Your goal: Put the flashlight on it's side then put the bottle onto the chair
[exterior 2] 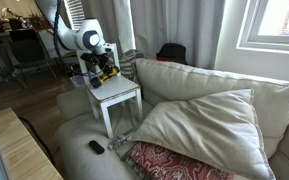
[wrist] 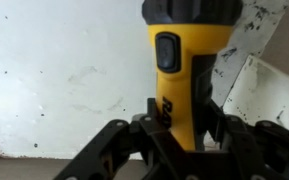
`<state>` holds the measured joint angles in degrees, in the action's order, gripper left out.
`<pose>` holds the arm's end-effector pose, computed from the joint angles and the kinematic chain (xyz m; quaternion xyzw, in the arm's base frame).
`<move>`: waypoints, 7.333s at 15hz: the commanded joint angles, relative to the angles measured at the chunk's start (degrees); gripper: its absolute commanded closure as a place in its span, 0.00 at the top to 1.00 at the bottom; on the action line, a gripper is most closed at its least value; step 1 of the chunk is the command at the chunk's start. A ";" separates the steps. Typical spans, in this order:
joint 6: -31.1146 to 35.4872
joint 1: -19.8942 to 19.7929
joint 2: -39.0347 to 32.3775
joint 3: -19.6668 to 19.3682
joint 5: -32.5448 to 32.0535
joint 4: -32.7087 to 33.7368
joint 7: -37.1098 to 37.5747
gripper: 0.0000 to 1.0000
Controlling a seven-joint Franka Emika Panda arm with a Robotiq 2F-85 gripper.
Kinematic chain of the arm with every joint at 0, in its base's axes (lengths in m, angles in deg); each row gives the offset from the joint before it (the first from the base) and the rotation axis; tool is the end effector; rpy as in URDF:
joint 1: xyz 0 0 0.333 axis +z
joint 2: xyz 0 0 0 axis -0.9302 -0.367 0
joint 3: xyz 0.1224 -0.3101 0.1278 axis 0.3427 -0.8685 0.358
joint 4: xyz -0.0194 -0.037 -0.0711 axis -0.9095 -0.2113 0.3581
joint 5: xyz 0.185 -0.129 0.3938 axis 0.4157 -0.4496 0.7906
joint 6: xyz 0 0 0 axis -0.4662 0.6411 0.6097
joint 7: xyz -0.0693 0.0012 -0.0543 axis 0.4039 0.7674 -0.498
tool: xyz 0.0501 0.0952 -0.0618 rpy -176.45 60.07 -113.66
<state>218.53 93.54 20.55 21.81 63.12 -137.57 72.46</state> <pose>0.6618 0.2965 0.0573 -0.9932 0.0382 -0.0964 0.0533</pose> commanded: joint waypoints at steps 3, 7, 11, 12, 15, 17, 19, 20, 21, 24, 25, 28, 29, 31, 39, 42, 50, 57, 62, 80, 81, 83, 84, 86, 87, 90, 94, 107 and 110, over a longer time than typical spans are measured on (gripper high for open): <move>-3.17 1.36 -2.11 -1.74 2.36 2.52 5.71 0.24; -4.17 0.15 -2.79 -0.22 3.34 3.23 7.13 0.24; -6.25 -0.36 -2.69 0.65 3.89 3.28 7.16 0.24; -6.71 -0.46 -2.65 0.82 3.99 3.32 7.28 0.24; -8.45 0.20 -2.36 -0.05 3.67 3.23 8.85 0.68; -9.18 0.54 -1.78 -0.55 3.25 2.94 10.12 0.80; -9.90 0.37 -0.70 -0.45 3.17 2.48 10.95 0.95; -10.21 0.57 -0.13 -0.68 2.93 2.25 11.41 1.00; -10.63 0.81 0.89 -0.99 2.56 1.70 11.85 1.00; -11.55 1.02 4.77 -1.41 1.81 -0.62 12.25 1.00; -13.12 0.51 7.14 -1.03 2.27 -2.15 12.53 1.00; -17.28 0.56 15.46 -2.23 0.55 -8.55 13.76 1.00; -19.27 0.75 18.39 -3.00 -0.73 -10.81 14.41 1.00; -22.23 -0.16 24.44 -3.02 -2.90 -15.53 14.17 1.00; -24.01 -5.19 30.75 1.19 -5.18 -19.73 11.89 1.00; -24.01 -5.23 30.80 1.38 -5.18 -19.98 11.86 1.00; -33.49 -14.67 24.00 1.48 1.52 -17.48 1.73 1.00; -28.85 -25.02 11.47 4.48 8.96 -18.68 -24.31 1.00; -28.47 -24.67 9.71 3.89 7.27 -18.91 -23.81 1.00; -27.88 -25.38 6.78 4.75 8.16 -17.69 -25.22 1.00; -27.01 -25.47 5.46 5.06 7.98 -17.72 -26.15 1.00; -23.26 -25.48 3.25 5.42 7.85 -18.33 -27.49 1.00; -21.20 -26.04 1.99 6.07 8.17 -18.52 -28.75 1.00; -14.78 -26.26 -0.81 6.30 8.02 -19.03 -29.38 1.00; -11.04 -26.41 -2.18 6.60 7.43 -19.41 -30.33 1.00; 1.52 -29.27 -6.76 8.78 6.59 -20.56 -34.39 1.00; -2.58 -27.02 -4.98 7.27 5.42 -20.09 -30.55 1.00; 3.32 -29.29 -20.24 9.10 2.45 -12.21 -34.31 1.00; 10.29 -29.78 -24.36 8.85 0.24 -10.76 -35.09 1.00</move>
<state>223.53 65.51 1.21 30.23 66.07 -151.07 38.69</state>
